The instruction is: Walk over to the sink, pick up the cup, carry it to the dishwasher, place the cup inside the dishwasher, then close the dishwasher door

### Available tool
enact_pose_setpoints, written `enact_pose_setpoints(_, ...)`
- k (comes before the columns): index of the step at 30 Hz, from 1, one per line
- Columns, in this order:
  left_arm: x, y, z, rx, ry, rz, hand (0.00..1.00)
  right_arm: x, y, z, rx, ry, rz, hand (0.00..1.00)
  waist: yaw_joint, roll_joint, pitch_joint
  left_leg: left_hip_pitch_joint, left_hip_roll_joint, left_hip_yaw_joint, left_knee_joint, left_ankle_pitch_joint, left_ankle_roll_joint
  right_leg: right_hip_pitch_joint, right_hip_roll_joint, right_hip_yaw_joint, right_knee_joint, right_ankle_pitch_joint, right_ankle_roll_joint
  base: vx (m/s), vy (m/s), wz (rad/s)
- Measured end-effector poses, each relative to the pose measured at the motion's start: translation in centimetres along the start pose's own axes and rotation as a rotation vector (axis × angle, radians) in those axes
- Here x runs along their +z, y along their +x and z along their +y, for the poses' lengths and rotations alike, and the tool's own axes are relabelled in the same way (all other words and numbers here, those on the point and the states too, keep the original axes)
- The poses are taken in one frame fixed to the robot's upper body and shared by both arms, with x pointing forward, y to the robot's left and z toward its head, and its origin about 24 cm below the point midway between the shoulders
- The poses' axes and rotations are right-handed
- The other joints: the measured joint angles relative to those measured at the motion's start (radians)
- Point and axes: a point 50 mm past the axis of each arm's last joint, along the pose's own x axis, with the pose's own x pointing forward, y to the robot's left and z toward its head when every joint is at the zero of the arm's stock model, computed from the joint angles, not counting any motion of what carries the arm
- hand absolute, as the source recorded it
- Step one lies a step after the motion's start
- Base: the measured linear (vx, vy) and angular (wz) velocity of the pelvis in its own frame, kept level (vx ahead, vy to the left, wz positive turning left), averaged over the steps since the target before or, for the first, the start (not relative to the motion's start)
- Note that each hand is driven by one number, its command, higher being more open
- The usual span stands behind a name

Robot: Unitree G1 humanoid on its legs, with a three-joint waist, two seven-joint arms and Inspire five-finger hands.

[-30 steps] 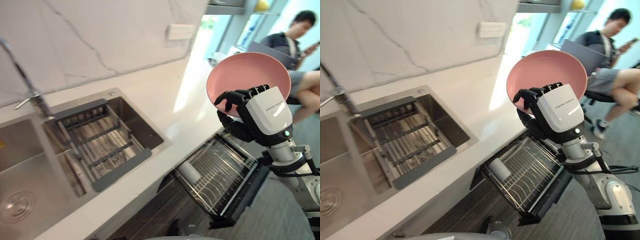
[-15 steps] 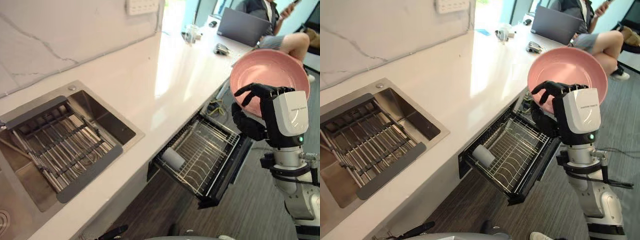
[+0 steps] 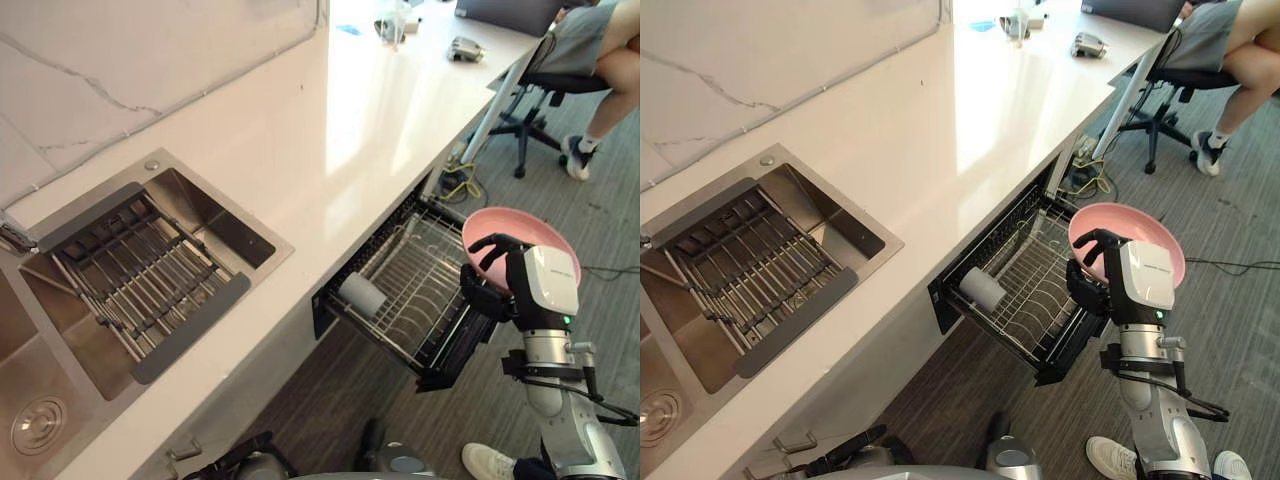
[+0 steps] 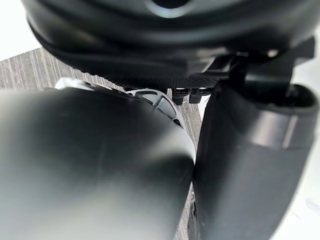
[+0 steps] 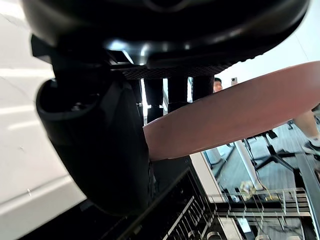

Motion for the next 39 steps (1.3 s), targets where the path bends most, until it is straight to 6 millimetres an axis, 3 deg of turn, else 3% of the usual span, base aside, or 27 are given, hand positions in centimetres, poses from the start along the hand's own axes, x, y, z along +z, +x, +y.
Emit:
enact_pose_setpoints(5, 0.8, 0.0, -1.2, -0.068, 0.012, 0.020, 1.00, -0.5, 2.1, 0.8, -0.013, 0.045, 0.058, 0.00, 0.002, 0.036, 0.051, -0.030, -0.025, -0.029, -0.007, 0.007, 0.008, -0.012, -0.018, -0.028, 0.000, 0.006, 0.008, -0.01, 0.103, 0.16)
enact_pose_setpoints(14, 2.5, -0.6, -2.9, -0.205, 0.071, 0.063, 1.00, -1.1, 8.4, -1.3, -0.115, 0.085, 0.147, 0.00, 0.014, 0.113, 0.137, -0.097, -0.069, -0.109, -0.023, 0.021, 0.030, -0.052, -0.044, -0.069, 0.001, 0.017, 0.022, -0.03, 0.098, 0.17)
enact_pose_setpoints(21, 3.8, -0.7, -3.9, -0.227, 0.096, 0.020, 1.00, -2.2, 10.4, -1.4, -0.128, 0.264, 0.297, 0.00, 0.034, 0.155, 0.202, -0.129, -0.071, -0.154, -0.016, 0.022, 0.029, -0.069, -0.046, -0.079, 0.001, 0.017, 0.022, -0.01, 0.089, 0.05)
enact_pose_setpoints(28, 4.2, -0.6, -4.2, -0.213, 0.164, -0.045, 1.00, -1.6, 10.6, 0.2, -0.090, 0.332, 0.346, 0.00, 0.044, 0.164, 0.208, -0.135, -0.074, -0.179, -0.002, 0.022, 0.029, -0.068, -0.048, -0.076, 0.000, 0.017, 0.022, -0.01, 0.084, 0.00)
enact_pose_setpoints(29, 4.5, -0.7, -4.3, -0.210, 0.187, -0.059, 1.00, -1.5, 10.5, 0.8, -0.056, 0.330, 0.350, 1.00, 0.052, 0.164, 0.208, -0.136, -0.072, -0.184, 0.005, 0.022, 0.029, -0.068, -0.048, -0.072, 0.000, 0.017, 0.022, -0.03, 0.075, -0.07)
enact_pose_setpoints(33, 4.9, -0.8, -4.6, -0.216, 0.214, -0.089, 1.00, -2.2, 9.0, 3.5, 0.026, 0.343, 0.446, 1.00, 0.063, 0.165, 0.207, -0.174, -0.059, -0.219, 0.084, 0.023, 0.026, -0.060, -0.062, -0.083, 0.000, 0.017, 0.022, -0.04, 0.096, 0.07)
enact_pose_setpoints(39, 5.3, -0.9, -4.6, -0.239, 0.234, -0.120, 1.00, -3.1, 7.6, 4.2, 0.013, 0.350, 0.508, 1.00, 0.066, 0.165, 0.208, -0.200, -0.058, -0.244, 0.157, 0.023, 0.025, -0.045, -0.080, -0.091, 0.000, 0.023, 0.031, -0.02, 0.127, 0.05)
